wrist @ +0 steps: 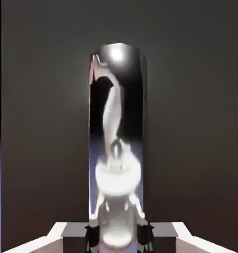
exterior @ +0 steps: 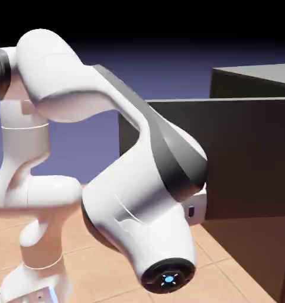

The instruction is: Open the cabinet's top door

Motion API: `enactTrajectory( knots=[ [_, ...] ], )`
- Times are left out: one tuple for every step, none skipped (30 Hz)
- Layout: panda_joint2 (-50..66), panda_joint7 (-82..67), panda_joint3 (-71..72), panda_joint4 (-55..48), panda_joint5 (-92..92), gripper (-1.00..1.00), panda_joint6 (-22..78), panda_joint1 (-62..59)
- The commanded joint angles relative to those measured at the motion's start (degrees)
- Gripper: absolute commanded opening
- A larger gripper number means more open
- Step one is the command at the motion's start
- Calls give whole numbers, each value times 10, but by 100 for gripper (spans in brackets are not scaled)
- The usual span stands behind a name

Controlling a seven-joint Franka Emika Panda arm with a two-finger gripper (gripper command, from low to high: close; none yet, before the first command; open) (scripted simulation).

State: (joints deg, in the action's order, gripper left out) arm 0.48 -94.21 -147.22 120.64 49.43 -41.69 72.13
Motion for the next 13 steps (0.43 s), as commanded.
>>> enactTrajectory(
  knots=[
    [-21, 3, 1, -21, -11, -100, 3, 3],
    [-41, 7, 3, -41, -21, -100, 6, 6],
    [-61, 11, 4, -62, -31, -100, 10, 9],
    [-80, 16, 6, -83, -41, -100, 14, 13],
    [-99, 20, 8, -104, -50, -100, 18, 17],
    [-118, 25, 9, -125, -58, -100, 23, 21],
    [-137, 31, 11, -145, -66, -100, 29, 25],
    [-155, 37, 12, -166, -74, -100, 34, 30],
    [-173, 42, 14, -187, -81, -100, 40, 35],
    [-190, 49, 15, -208, -88, -100, 46, 40],
    [-207, 55, 16, -228, -94, -100, 52, 45],
    [-224, 61, 17, -249, -99, -100, 59, 51],
    [-226, 62, 17, -251, -100, -100, 60, 51]
  ],
)
